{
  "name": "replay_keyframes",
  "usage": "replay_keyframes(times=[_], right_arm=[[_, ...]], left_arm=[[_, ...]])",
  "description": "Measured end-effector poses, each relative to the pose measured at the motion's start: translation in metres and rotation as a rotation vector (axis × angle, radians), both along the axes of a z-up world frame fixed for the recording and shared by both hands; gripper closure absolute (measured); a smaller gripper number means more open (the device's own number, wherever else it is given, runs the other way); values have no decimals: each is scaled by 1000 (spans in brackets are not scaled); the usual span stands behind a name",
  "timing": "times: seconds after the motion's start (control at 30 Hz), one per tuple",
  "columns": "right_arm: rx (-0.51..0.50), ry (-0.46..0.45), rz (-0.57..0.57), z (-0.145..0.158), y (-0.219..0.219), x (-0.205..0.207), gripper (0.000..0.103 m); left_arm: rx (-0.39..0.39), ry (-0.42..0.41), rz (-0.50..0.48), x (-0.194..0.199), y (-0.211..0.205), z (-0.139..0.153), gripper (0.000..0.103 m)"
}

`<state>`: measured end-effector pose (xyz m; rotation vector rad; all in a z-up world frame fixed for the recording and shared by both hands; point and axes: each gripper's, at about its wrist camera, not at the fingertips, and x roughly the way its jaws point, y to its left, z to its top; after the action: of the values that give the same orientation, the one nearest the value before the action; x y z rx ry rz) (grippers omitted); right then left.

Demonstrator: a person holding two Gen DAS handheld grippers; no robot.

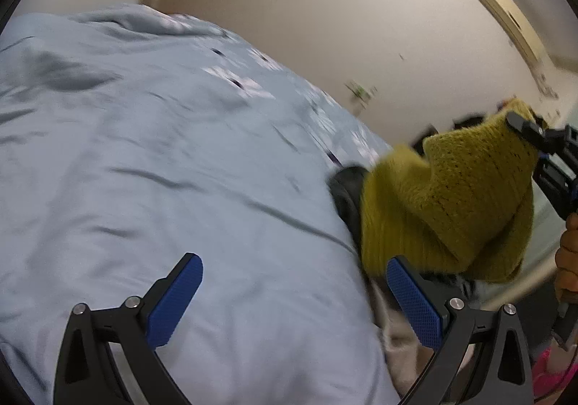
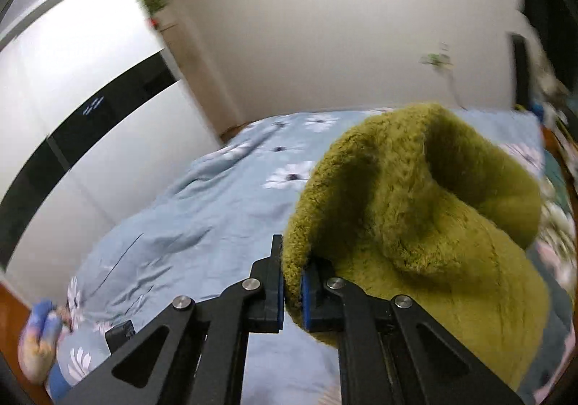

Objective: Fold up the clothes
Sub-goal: 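Grasp the olive-green vest with the right gripper and lift it off the pile, then lower the held vest onto the open duvet with the right gripper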

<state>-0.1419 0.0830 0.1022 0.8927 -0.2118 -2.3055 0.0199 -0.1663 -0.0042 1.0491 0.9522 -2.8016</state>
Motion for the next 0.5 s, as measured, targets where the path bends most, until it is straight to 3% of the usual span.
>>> replay_keyframes(times=[0.2,0.33,0.5], right_arm=[[23,32,240,3,-122,-2,96],[101,-73,373,-48,-196,-9,96],[211,-193,392,-112,-234,-18,95]], left_arm=[[24,23,170,33,-63,5,0],[103,19,250,54,-99,-6,0],[218,5,313,66,-131,-25,0]])
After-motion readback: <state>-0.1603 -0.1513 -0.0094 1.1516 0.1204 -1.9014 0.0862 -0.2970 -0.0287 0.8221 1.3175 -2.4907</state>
